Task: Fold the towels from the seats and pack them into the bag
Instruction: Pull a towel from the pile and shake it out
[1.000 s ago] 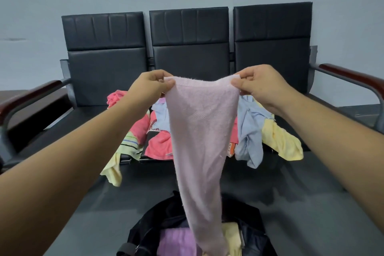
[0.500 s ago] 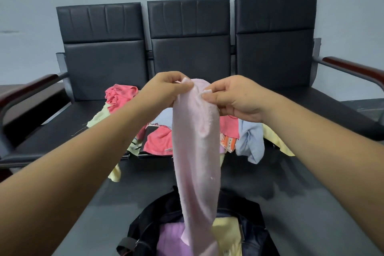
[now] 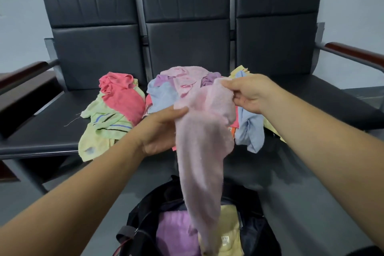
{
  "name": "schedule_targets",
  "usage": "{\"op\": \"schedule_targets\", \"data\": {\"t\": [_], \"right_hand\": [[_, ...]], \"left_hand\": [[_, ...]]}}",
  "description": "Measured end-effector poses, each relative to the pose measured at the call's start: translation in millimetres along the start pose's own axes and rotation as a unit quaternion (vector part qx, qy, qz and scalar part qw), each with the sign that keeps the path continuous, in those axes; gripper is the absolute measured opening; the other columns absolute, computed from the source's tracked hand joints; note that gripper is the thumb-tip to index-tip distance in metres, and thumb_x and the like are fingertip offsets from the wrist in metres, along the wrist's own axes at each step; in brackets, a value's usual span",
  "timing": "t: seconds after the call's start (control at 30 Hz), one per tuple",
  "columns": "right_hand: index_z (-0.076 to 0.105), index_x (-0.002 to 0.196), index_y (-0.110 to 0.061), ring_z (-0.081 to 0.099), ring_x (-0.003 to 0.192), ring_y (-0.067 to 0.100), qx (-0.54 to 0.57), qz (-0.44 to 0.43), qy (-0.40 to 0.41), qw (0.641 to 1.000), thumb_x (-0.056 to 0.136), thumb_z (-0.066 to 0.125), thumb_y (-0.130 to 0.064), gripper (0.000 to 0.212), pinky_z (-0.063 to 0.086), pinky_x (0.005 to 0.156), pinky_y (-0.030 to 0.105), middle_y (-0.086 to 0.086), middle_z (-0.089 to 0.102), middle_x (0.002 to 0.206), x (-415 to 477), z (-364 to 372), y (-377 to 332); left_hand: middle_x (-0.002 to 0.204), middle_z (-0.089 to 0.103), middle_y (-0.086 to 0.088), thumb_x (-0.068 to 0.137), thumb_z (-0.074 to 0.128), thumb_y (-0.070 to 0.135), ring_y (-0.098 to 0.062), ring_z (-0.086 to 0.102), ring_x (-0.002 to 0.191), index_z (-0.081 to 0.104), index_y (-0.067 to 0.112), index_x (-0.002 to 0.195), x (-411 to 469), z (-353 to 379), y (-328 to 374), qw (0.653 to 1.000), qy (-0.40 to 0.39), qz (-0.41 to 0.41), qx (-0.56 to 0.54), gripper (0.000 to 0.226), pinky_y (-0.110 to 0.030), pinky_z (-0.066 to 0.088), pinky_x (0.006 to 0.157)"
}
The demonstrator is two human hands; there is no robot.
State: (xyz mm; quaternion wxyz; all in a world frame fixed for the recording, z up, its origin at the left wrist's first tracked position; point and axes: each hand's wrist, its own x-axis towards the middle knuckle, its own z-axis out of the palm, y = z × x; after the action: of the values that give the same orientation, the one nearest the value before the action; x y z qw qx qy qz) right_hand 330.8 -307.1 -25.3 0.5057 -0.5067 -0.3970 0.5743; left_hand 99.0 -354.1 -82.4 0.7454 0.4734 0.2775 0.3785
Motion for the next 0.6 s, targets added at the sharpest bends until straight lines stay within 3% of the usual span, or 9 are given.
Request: {"op": "schedule_targets", "data": {"t": [0.1, 0.17, 0.23, 0.3, 0.33, 0.43, 0.53, 0.6], "right_hand": [[0.064, 0.128, 0.000, 0.072, 0.101, 0.019, 0.048, 0.048, -0.030, 0.997, 0.096, 0.065, -0.002, 0.032, 0.063, 0.076, 0.030, 0.012, 0.072, 0.120, 7, -1, 16], [0.067, 0.125, -0.007, 0.072, 0.097, 0.019, 0.081, 0.083, -0.065, 0.991, 0.098, 0.064, -0.014, 0.028, 0.063, 0.076, 0.032, 0.011, 0.072, 0.119, 5, 3, 26], [0.070, 0.118, -0.013, 0.069, 0.102, 0.020, 0.091, 0.110, -0.101, 0.985, 0.097, 0.062, -0.033, 0.031, 0.060, 0.087, 0.035, 0.008, 0.072, 0.116, 4, 5, 41], [0.069, 0.124, -0.012, 0.065, 0.118, 0.025, 0.120, 0.147, -0.157, 0.969, 0.086, 0.066, -0.049, 0.053, 0.051, 0.105, 0.043, 0.010, 0.070, 0.126, 3, 5, 59], [0.070, 0.126, -0.011, 0.062, 0.125, 0.028, 0.129, 0.165, -0.192, 0.959, 0.082, 0.068, -0.049, 0.058, 0.047, 0.109, 0.045, 0.012, 0.067, 0.131, 1, 6, 65], [0.070, 0.125, -0.004, 0.063, 0.125, 0.030, 0.065, 0.163, -0.250, 0.952, 0.089, 0.068, -0.024, 0.041, 0.051, 0.105, 0.043, 0.017, 0.064, 0.137, 1, 12, 73], [0.070, 0.119, 0.000, 0.070, 0.112, 0.027, 0.053, 0.138, -0.225, 0.963, 0.081, 0.071, -0.007, 0.039, 0.058, 0.094, 0.040, 0.018, 0.070, 0.125, 3, 22, 67], [0.072, 0.114, -0.002, 0.074, 0.101, 0.024, 0.093, 0.106, -0.202, 0.969, 0.083, 0.070, -0.006, 0.032, 0.061, 0.087, 0.039, 0.015, 0.074, 0.115, 3, 29, 58]], "left_hand": [[0.114, 0.073, -0.015, 0.096, 0.046, 0.024, -0.026, 0.071, 0.107, 0.076, 0.003, 0.110, 5, 4, 10, 0.991, 0.026, 0.042, -0.125, 0.039, -0.038, 0.059, 0.088], [0.114, 0.073, -0.016, 0.098, 0.044, 0.025, -0.027, 0.070, 0.109, 0.076, 0.000, 0.105, 8, 3, 11, 0.982, 0.036, 0.074, -0.171, 0.041, -0.038, 0.058, 0.092], [0.112, 0.073, -0.017, 0.099, 0.042, 0.025, -0.027, 0.071, 0.108, 0.077, -0.001, 0.101, 10, -4, 9, 0.973, 0.049, 0.097, -0.204, 0.044, -0.039, 0.058, 0.090], [0.117, 0.071, -0.019, 0.101, 0.043, 0.023, -0.031, 0.069, 0.111, 0.075, -0.003, 0.104, 13, -11, 8, 0.961, 0.073, 0.112, -0.242, 0.041, -0.043, 0.057, 0.094], [0.122, 0.068, -0.021, 0.101, 0.045, 0.022, -0.032, 0.067, 0.114, 0.073, -0.004, 0.109, 15, -16, 7, 0.956, 0.082, 0.114, -0.257, 0.039, -0.045, 0.055, 0.097], [0.129, 0.065, -0.021, 0.101, 0.048, 0.022, -0.033, 0.065, 0.119, 0.066, -0.003, 0.120, 21, -28, 8, 0.958, 0.099, 0.104, -0.250, 0.036, -0.047, 0.051, 0.101], [0.121, 0.070, -0.018, 0.095, 0.052, 0.033, -0.031, 0.069, 0.111, 0.074, 0.001, 0.111, 20, -35, 10, 0.970, 0.105, 0.087, -0.201, 0.042, -0.042, 0.057, 0.092], [0.129, 0.066, -0.014, 0.091, 0.054, 0.049, -0.029, 0.065, 0.119, 0.070, 0.008, 0.122, 15, -41, 8, 0.988, 0.095, 0.053, -0.111, 0.054, -0.040, 0.055, 0.097]]}}
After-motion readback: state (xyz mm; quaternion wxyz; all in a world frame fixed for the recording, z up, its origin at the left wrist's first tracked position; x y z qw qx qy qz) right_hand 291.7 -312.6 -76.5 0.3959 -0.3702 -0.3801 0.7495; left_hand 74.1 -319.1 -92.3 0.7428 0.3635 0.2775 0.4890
